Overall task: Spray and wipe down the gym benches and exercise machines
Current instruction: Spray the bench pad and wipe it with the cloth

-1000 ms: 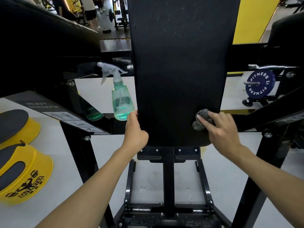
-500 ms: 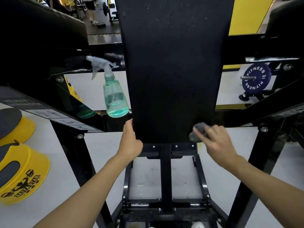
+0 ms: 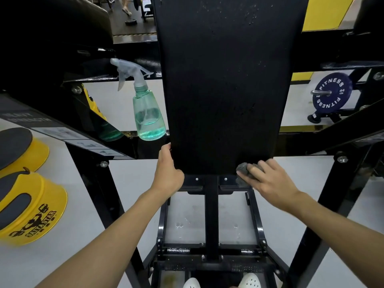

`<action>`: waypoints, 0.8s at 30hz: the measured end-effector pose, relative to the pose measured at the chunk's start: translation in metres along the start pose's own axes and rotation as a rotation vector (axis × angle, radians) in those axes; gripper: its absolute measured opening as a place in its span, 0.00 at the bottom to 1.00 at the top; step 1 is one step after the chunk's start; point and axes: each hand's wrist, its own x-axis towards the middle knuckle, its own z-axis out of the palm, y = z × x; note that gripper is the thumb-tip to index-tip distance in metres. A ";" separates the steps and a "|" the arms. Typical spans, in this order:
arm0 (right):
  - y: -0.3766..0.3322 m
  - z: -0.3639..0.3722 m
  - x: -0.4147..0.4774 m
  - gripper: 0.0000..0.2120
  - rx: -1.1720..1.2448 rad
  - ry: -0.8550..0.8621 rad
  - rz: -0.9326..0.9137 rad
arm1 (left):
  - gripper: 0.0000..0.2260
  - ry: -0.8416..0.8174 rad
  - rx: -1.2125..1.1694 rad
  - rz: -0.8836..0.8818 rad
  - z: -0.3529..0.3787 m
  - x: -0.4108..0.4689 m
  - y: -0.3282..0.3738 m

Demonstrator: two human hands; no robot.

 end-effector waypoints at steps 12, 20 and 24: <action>0.000 -0.010 0.031 0.20 0.012 0.059 0.074 | 0.35 -0.022 -0.004 -0.006 -0.001 -0.002 0.002; -0.051 0.007 0.050 0.19 0.078 0.103 0.133 | 0.35 -0.019 -0.009 -0.024 0.000 -0.003 0.002; -0.039 0.000 0.057 0.23 0.083 0.072 0.155 | 0.36 -0.061 -0.009 -0.028 -0.005 -0.003 0.002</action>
